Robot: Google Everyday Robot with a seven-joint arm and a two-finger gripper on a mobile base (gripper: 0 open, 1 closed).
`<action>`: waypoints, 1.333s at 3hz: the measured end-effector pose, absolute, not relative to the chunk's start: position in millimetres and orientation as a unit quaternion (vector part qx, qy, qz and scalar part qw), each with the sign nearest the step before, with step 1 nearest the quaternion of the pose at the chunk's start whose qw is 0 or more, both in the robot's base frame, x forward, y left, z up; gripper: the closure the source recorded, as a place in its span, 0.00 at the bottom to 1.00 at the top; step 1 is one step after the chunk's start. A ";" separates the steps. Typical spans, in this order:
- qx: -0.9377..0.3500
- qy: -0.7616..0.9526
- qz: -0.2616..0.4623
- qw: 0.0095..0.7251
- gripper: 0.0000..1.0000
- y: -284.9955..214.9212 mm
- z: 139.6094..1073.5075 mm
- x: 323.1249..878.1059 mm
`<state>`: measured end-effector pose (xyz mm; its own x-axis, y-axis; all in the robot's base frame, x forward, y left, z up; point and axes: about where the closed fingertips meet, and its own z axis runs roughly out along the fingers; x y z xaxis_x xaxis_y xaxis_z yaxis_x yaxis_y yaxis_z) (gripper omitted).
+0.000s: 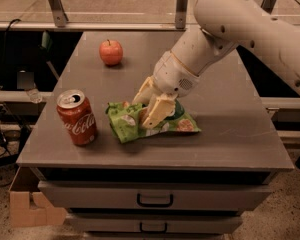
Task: Move green rice chip bag near coke can
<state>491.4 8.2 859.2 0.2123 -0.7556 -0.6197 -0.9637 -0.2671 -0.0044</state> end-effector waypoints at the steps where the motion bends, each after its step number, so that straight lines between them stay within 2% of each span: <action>1: -0.753 0.569 0.263 0.199 0.05 13.5 860.1 492.3; 2: -0.752 0.569 0.265 0.201 0.00 14.8 861.9 493.2; 3: -0.745 0.576 0.254 0.222 0.00 9.6 874.8 504.1; 4: -0.727 0.594 0.217 0.266 0.00 -16.3 905.4 531.3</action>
Offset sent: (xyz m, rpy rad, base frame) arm 0.0044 0.0056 0.0076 0.0186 0.0066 -0.0048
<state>531.3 -16.3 905.4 0.1996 -0.7490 -0.6318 -0.9799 -0.1518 -0.1295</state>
